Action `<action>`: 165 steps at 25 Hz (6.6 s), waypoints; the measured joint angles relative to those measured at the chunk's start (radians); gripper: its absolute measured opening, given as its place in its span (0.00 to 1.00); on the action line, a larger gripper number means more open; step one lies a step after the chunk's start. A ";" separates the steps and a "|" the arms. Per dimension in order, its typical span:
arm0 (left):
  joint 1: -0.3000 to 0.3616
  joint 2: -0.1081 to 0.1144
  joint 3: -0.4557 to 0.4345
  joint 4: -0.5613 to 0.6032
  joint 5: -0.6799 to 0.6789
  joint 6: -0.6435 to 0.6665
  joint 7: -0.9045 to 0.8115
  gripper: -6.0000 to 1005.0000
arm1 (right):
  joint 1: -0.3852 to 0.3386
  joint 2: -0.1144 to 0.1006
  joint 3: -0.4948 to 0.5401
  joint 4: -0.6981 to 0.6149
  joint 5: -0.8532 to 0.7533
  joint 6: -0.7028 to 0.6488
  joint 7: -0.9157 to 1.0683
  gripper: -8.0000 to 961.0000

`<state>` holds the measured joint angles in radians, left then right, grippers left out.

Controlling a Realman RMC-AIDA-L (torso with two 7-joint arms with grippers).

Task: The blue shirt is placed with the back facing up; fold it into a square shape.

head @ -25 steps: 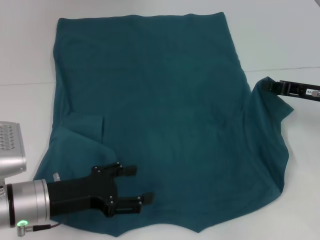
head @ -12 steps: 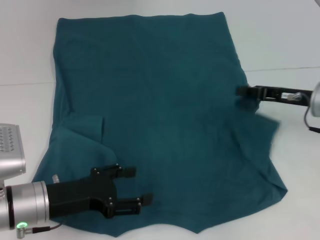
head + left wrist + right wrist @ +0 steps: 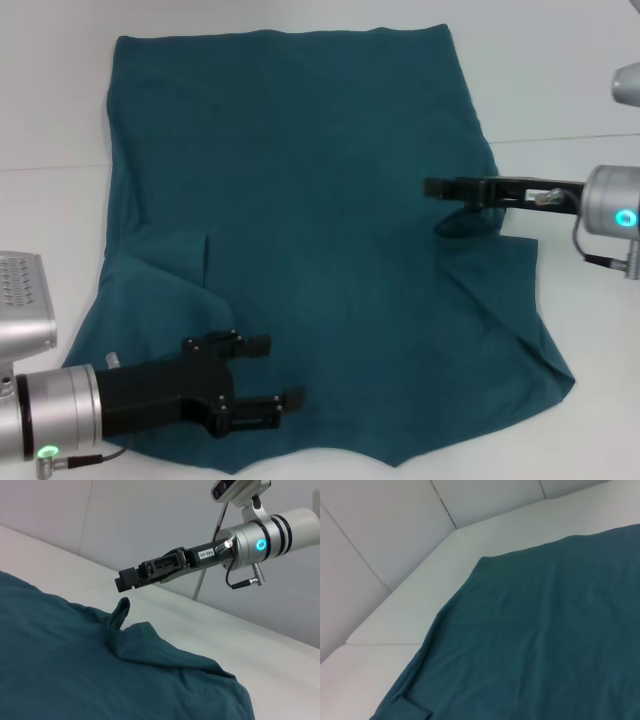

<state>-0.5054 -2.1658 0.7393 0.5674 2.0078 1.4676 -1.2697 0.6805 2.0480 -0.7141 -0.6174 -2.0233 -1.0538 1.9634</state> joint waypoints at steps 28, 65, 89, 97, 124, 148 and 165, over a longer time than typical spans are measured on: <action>-0.002 -0.002 0.006 -0.017 0.000 0.002 0.003 0.87 | -0.076 -0.058 -0.008 0.009 -0.182 0.112 0.228 0.73; -0.001 0.000 0.000 -0.014 0.000 0.000 0.001 0.87 | -0.040 -0.035 -0.010 0.087 -0.184 0.204 0.188 0.66; 0.000 0.001 -0.003 -0.012 0.000 -0.008 -0.001 0.87 | -0.037 -0.026 0.002 0.060 -0.124 0.054 0.095 0.10; -0.003 0.001 -0.003 -0.014 -0.001 -0.009 -0.001 0.87 | -0.023 -0.019 -0.008 0.047 -0.082 -0.024 0.070 0.02; 0.007 -0.002 -0.003 -0.017 -0.004 -0.005 -0.004 0.87 | -0.022 0.021 -0.071 0.048 0.066 -0.136 -0.082 0.15; 0.071 0.023 -0.177 0.207 0.026 -0.002 -0.481 0.87 | -0.109 -0.039 -0.059 0.021 0.174 -0.221 -0.130 0.95; 0.144 0.034 -0.368 0.277 0.233 -0.054 -0.597 0.87 | -0.105 -0.044 -0.051 0.021 0.170 -0.209 -0.125 0.94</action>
<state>-0.3619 -2.1321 0.3714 0.8443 2.2412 1.4137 -1.8664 0.5752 2.0039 -0.7650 -0.5967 -1.8537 -1.2627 1.8380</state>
